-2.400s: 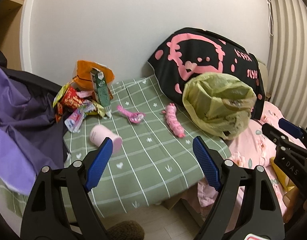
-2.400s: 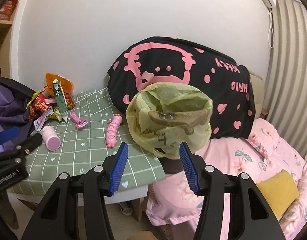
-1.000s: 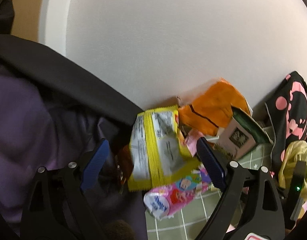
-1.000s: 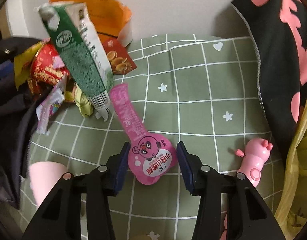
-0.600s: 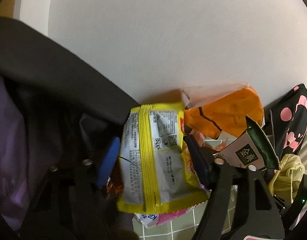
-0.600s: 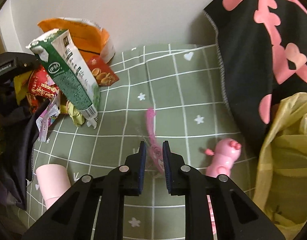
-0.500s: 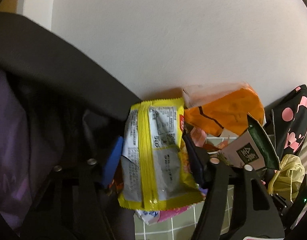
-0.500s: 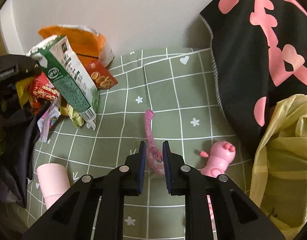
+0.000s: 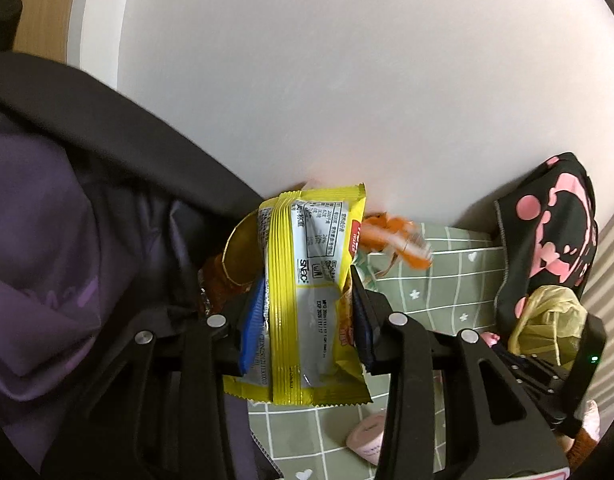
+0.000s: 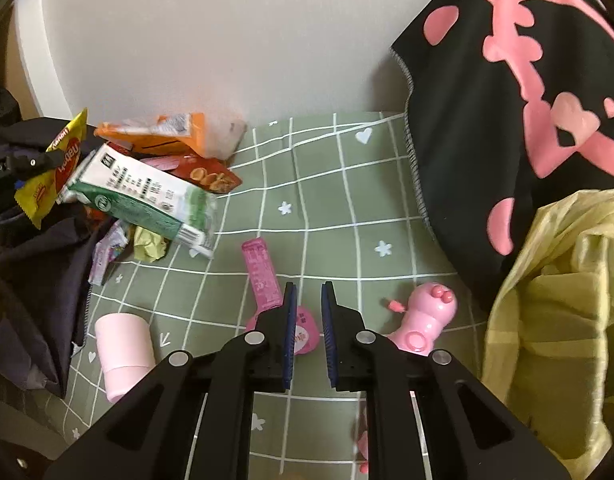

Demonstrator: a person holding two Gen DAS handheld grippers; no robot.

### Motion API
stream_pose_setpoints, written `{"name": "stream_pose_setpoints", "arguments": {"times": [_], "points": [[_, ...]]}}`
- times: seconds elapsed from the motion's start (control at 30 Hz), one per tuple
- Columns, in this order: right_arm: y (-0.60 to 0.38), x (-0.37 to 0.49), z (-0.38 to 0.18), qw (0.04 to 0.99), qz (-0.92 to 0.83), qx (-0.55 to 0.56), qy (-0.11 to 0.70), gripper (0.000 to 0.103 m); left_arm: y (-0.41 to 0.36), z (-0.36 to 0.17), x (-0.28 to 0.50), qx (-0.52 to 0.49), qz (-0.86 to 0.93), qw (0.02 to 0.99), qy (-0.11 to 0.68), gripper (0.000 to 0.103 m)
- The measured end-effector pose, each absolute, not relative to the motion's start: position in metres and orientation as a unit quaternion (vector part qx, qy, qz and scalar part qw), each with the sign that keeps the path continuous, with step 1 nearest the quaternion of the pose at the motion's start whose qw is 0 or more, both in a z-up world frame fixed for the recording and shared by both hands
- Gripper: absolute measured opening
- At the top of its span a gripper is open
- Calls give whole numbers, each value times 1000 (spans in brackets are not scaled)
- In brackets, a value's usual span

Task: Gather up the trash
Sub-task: 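Grasp the yellow snack packet with the left tool while the right tool grasps the pink spoon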

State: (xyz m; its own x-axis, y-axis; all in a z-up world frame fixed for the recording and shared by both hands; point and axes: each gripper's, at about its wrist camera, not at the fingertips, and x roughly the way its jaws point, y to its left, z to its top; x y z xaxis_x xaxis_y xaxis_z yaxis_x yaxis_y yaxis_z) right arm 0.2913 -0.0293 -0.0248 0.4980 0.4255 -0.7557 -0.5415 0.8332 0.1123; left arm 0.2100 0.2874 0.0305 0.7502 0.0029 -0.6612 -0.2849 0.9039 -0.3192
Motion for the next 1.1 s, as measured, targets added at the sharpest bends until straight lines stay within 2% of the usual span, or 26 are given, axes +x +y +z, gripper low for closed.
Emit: {"name": "stream_pose_setpoints", "arguments": {"times": [0.03,0.07,0.13,0.6,0.67,0.73,0.9,1.1], "points": [[-29,291,-27,861,287,-65,415,19,286,32,210,-206,76,913,344,36],[-29,288,-30,859,293,-60,415,37,284,32,206,-207,73,913,343,36],[-24,288,-37,856,300,-56,418,55,288,32,203,-208,69,914,342,36],[8,296,-82,832,260,-131,472,55,282,27,224,-204,53,915,344,37],[9,297,-81,830,265,-134,473,43,282,30,227,-205,51,916,341,37],[11,298,-78,832,256,-143,470,24,282,34,229,-205,47,918,337,37],[9,303,-66,835,252,-146,468,18,273,46,238,-194,31,925,324,37],[-1,309,-41,843,267,-131,448,17,259,54,245,-181,9,934,309,37]]}}
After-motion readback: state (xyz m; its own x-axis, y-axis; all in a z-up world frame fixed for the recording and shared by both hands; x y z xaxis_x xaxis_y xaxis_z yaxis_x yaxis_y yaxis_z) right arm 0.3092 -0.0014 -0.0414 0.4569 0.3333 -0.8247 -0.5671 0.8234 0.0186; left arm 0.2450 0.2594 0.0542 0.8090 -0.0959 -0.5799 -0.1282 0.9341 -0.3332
